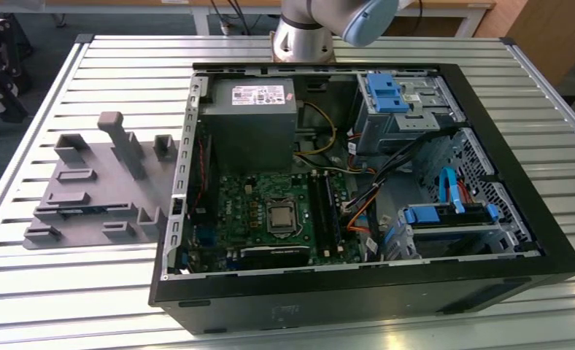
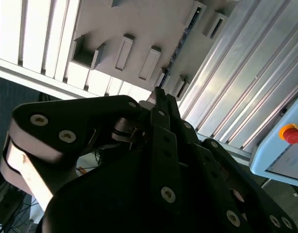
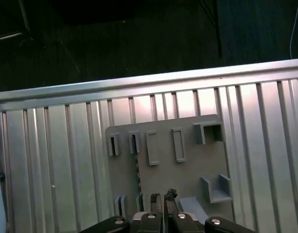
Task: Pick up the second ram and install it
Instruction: 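Pick up the second ram and move it above second insertion slot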
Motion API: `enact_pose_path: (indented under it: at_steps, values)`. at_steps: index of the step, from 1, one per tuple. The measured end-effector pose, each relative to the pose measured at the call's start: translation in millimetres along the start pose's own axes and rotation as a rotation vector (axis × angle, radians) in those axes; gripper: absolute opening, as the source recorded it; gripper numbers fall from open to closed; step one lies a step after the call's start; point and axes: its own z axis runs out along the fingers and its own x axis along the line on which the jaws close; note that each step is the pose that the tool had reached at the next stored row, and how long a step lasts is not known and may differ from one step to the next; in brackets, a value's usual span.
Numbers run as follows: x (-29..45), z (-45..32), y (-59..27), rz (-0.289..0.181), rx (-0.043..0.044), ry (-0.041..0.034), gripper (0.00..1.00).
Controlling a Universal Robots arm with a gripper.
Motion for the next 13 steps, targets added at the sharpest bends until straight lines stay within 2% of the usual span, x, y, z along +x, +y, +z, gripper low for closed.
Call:
enact_pose_path:
  at_steps: [5,6,7,8,13]
  values:
    - [2.2,3.3,3.1,-0.01,0.0017,-0.0006,0.18]
    - [2.4,3.9,3.2,-0.01,0.0018,-0.0006,0.24]
    - [2.4,4.5,3.3,-0.01,0.0017,-0.0005,0.24]
    - [2.5,5.1,3.3,-0.01,0.0016,-0.0004,0.31]
    - [3.2,11.4,3.2,-0.011,0.0016,-0.0005,0.31]
